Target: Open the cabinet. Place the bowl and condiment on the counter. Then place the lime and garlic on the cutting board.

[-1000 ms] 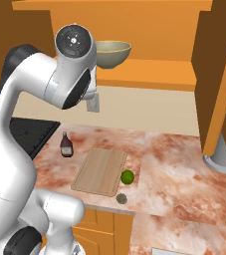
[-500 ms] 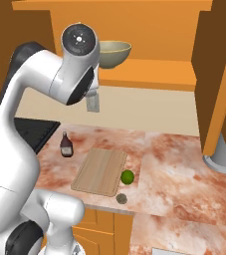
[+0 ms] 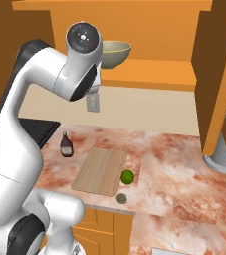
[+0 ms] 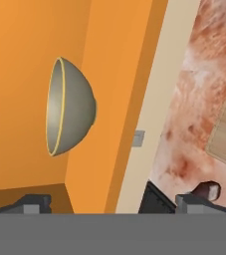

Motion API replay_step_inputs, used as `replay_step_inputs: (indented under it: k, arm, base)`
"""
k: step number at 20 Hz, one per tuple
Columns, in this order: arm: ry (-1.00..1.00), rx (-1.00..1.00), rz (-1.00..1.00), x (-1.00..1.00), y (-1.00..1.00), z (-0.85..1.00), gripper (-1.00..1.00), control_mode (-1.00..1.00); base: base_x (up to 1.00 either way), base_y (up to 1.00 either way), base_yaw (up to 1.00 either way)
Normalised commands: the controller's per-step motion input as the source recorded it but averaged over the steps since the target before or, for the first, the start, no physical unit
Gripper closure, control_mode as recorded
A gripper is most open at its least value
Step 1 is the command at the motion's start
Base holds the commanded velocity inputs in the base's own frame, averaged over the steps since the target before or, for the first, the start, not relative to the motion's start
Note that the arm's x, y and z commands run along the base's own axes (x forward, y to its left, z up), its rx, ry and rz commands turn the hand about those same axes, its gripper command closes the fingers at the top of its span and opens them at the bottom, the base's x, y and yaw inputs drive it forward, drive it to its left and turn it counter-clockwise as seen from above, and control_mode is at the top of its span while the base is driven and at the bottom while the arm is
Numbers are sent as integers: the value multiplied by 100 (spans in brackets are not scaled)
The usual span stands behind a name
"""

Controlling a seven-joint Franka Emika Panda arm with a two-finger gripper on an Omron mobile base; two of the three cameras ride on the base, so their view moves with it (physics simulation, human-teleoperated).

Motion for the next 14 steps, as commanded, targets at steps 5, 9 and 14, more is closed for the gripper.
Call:
replay_step_inputs:
  k: [5, 9, 14]
  arm:
    - [0, 0, 0, 16, 0, 0, -100, -100]
    - [0, 0, 0, 18, 0, 0, -100, -100]
    - [0, 0, 1, 19, 0, 0, -100, -100]
  base:
    - [0, 0, 0]
    - [0, 0, 0]
    - [0, 0, 0]
